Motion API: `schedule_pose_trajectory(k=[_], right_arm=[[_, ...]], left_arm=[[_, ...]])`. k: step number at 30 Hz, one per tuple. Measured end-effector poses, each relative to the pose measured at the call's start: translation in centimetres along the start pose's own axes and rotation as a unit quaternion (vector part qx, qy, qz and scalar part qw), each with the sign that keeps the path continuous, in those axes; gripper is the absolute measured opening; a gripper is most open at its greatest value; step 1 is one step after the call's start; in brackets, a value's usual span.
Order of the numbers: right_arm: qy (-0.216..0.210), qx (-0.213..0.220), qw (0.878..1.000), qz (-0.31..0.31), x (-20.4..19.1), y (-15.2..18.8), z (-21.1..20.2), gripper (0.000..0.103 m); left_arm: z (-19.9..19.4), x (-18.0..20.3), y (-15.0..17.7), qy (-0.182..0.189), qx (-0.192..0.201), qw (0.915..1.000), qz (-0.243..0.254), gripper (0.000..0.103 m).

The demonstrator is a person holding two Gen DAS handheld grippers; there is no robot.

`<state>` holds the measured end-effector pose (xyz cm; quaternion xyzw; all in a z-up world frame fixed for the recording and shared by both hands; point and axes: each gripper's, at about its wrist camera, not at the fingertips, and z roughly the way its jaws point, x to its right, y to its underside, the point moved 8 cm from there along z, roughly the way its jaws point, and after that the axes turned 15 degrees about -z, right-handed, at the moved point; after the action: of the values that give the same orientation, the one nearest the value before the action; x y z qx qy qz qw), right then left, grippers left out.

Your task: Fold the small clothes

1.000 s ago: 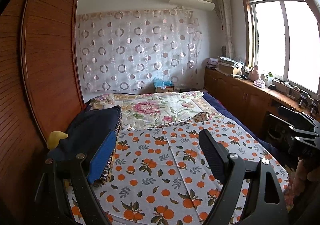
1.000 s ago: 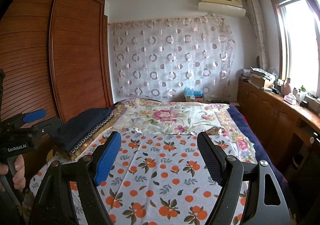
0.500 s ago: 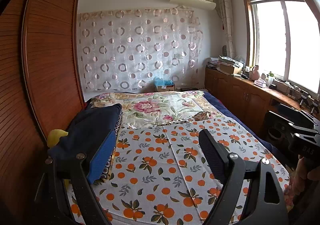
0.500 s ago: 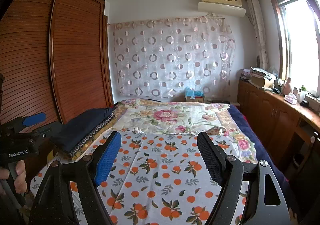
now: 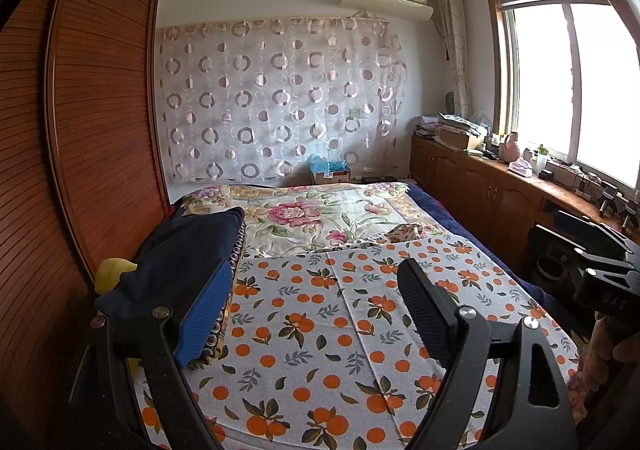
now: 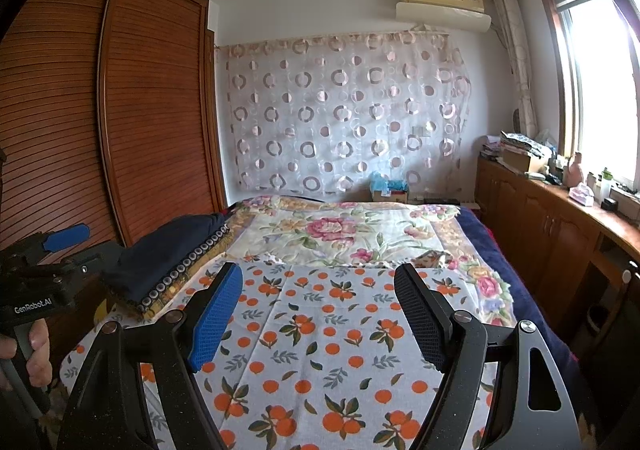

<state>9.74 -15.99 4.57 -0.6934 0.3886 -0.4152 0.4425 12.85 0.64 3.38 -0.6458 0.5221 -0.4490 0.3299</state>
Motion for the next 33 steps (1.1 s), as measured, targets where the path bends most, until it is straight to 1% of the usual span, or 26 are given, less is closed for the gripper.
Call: schedule_pose_trajectory(k=[33], right_arm=[[0.0,0.0,1.0,0.0,-0.05,0.04,-0.05,0.08]], left_arm=[[-0.04,-0.15,0.03,0.0,0.001,1.0,0.0,0.085]])
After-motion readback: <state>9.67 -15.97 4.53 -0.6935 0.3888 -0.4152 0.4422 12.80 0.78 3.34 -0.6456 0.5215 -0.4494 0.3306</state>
